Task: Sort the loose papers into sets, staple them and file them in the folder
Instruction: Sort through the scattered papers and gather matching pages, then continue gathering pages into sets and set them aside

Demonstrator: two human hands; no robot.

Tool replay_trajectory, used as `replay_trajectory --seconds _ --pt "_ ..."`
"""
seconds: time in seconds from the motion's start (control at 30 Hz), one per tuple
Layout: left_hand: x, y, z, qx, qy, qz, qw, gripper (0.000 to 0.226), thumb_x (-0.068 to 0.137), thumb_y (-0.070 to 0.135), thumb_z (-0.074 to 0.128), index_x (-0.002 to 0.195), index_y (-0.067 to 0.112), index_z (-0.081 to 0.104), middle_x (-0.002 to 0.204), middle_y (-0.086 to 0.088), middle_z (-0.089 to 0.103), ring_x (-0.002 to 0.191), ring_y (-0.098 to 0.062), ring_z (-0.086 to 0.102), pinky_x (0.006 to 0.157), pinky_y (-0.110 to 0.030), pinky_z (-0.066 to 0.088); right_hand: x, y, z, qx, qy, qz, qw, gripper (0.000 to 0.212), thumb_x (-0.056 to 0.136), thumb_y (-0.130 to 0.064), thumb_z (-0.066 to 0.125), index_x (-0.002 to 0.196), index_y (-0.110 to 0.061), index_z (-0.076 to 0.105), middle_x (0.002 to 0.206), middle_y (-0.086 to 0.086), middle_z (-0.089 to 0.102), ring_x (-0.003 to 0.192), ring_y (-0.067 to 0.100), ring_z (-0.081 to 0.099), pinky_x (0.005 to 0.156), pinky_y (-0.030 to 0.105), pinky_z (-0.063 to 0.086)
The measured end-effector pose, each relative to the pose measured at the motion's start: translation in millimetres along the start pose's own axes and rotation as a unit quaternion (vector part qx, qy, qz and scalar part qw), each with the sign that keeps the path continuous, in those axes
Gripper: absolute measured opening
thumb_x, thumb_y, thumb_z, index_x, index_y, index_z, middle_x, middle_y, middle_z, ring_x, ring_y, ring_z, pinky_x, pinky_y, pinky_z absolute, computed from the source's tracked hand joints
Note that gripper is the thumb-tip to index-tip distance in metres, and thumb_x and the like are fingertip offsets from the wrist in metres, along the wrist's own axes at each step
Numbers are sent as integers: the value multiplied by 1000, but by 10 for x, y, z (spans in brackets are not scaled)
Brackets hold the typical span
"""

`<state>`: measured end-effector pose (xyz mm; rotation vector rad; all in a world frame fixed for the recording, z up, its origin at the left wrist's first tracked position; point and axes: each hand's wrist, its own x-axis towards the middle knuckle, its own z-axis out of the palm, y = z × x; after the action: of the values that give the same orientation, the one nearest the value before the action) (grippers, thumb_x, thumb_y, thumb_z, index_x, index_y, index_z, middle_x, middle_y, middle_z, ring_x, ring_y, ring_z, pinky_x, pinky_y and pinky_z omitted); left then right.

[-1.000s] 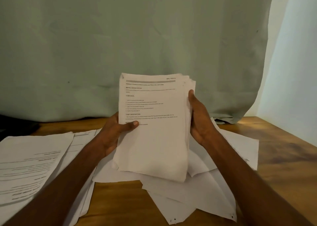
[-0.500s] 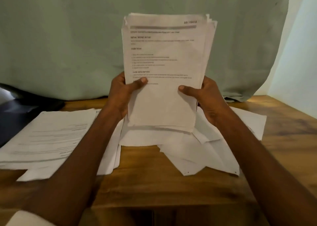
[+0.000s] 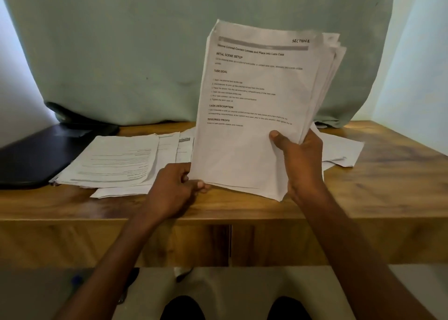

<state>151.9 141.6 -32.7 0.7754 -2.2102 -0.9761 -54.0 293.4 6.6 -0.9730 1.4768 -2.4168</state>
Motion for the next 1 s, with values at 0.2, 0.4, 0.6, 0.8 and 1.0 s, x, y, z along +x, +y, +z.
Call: replay_trajectory --seconds 0.2,0.4,0.6,0.8,1.0 --pt "-99 68 -244 65 69 -6 995 47 81 30 87 122 9 74 104 -8 77 89 -22 74 79 -32 59 -85 -113 12 -14 -1 -10 1000 31 89 -14 78 104 -39 66 94 -30 74 91 -6 70 69 10 55" --pt "-177 -16 -360 -115 -2 23 993 49 83 21 84 130 22 68 114 6 76 94 -20 76 80 -33 63 -107 -79 24 -13 -8 17 1000 30 88 -15 79 106 -37 68 97 -25 75 90 -4 71 67 12 56" --pt "-221 -86 -340 -82 -6 21 996 14 91 26 77 90 12 76 79 -6 78 75 -22 75 63 -21 59 -25 -122 24 -20 -8 32 999 32 89 -12 78 112 -32 67 99 -20 75 88 0 72 67 14 58" --pt "-246 -72 -363 116 -34 52 991 27 94 40 71 82 17 70 82 3 71 75 -12 66 68 -31 51 -20 -109 -7 -49 -36 33 998 31 90 -10 76 105 -35 66 88 -28 72 80 -11 69 60 7 52" --pt "36 205 -443 -59 71 83 992 78 71 79 70 136 40 53 128 21 63 113 3 61 84 -20 49 -109 -114 9 -78 -72 1 994 31 93 -15 73 120 -29 66 99 -24 73 87 -10 69 64 5 52"
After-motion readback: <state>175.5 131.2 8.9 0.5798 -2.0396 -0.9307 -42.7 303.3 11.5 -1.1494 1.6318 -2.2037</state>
